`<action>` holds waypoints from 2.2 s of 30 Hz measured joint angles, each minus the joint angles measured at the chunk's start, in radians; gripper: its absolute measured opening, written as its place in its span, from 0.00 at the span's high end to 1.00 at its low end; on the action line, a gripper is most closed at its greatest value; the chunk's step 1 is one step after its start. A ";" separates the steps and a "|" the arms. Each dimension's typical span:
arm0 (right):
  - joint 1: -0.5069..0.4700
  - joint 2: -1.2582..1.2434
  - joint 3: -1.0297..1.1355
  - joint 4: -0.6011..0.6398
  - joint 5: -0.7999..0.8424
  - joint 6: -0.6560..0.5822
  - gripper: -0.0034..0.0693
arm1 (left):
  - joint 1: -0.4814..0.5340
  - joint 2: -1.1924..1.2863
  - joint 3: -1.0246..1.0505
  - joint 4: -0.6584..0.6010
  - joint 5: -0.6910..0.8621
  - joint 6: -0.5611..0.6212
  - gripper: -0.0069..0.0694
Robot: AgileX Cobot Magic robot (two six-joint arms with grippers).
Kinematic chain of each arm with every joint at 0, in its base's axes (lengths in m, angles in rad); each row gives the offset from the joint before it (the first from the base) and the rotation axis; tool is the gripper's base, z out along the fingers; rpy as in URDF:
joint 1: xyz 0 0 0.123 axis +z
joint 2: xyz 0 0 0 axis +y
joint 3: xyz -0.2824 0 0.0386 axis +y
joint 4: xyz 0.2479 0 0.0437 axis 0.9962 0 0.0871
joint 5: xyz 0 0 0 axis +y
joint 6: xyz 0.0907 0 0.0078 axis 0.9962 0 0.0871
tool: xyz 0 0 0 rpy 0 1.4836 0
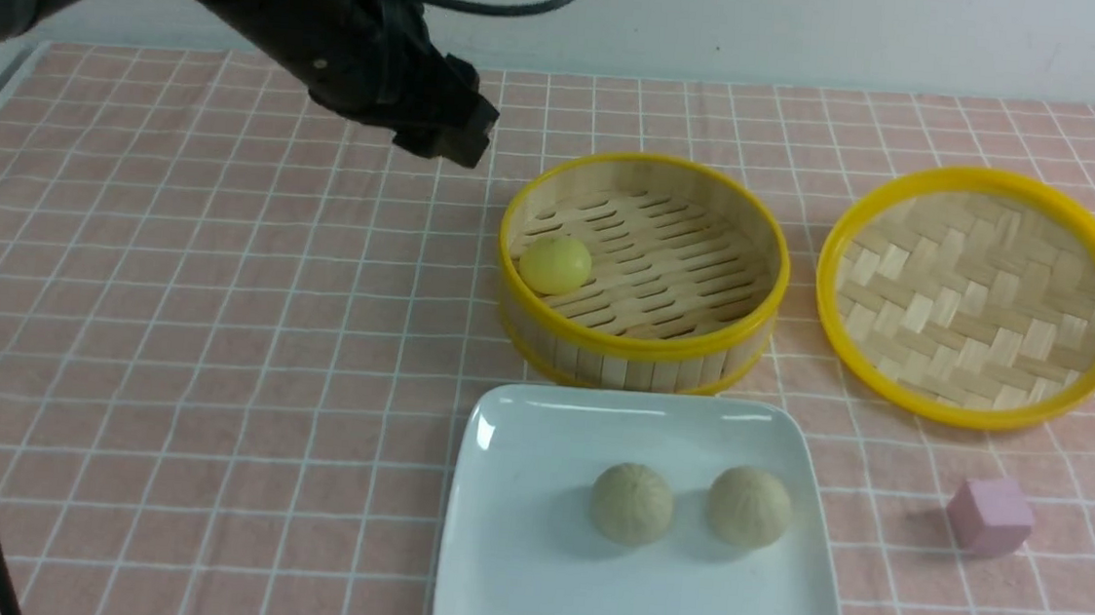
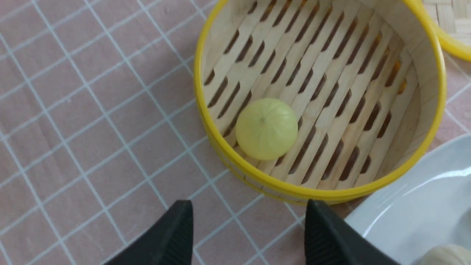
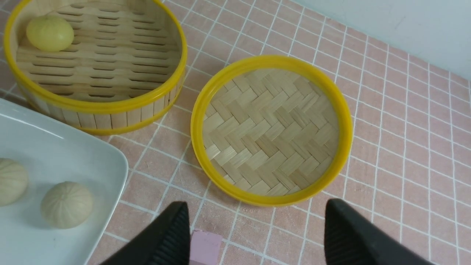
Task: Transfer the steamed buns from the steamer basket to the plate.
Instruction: Use the left arm to grab the steamed stuffed bun that is closest to it
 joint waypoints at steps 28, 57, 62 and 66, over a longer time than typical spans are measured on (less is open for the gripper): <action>0.000 0.000 0.000 0.003 -0.008 0.000 0.29 | -0.120 0.269 -0.053 0.263 -0.152 0.041 0.35; 0.000 0.000 0.000 0.020 0.011 0.000 0.29 | -0.217 0.298 -0.053 0.341 -0.191 0.088 0.35; 0.000 0.000 0.000 0.023 0.015 0.000 0.29 | -0.217 0.330 -0.053 0.359 -0.218 0.087 0.35; 0.000 0.000 0.000 0.024 0.015 0.000 0.29 | -0.217 0.347 -0.053 0.387 -0.232 0.087 0.35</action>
